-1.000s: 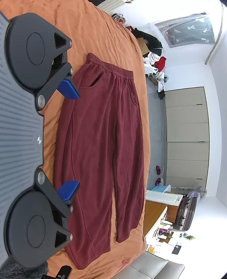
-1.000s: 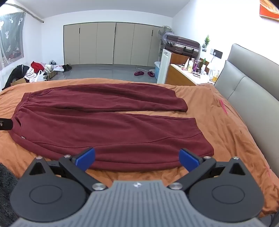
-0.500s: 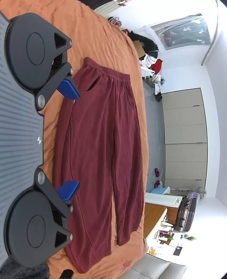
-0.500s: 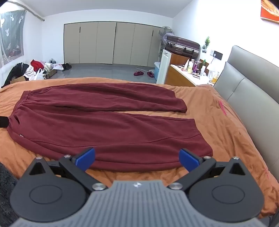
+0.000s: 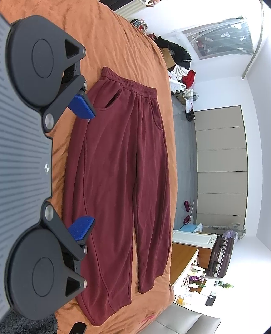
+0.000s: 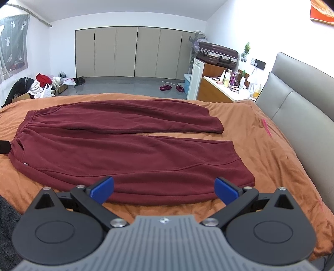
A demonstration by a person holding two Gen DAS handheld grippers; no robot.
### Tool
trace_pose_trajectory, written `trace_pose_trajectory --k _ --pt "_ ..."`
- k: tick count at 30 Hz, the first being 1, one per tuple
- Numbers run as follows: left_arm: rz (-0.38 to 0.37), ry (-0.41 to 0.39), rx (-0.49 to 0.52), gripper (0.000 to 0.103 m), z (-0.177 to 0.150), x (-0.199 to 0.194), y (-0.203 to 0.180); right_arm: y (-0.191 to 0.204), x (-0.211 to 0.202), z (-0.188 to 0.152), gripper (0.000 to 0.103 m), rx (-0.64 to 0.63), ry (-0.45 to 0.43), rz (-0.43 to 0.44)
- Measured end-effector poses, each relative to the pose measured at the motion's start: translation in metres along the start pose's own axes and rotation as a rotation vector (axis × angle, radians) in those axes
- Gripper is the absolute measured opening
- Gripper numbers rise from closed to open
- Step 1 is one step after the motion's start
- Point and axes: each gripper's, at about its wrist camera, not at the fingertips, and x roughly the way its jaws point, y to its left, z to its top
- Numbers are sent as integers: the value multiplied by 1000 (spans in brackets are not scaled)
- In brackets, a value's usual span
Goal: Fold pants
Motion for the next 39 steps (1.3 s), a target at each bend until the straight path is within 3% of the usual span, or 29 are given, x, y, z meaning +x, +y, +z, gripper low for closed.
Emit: trace_pose_trajectory --k 39 --pt "14 10 7 103 -5 4 -1 6 3 -3 98 -20 2 -11"
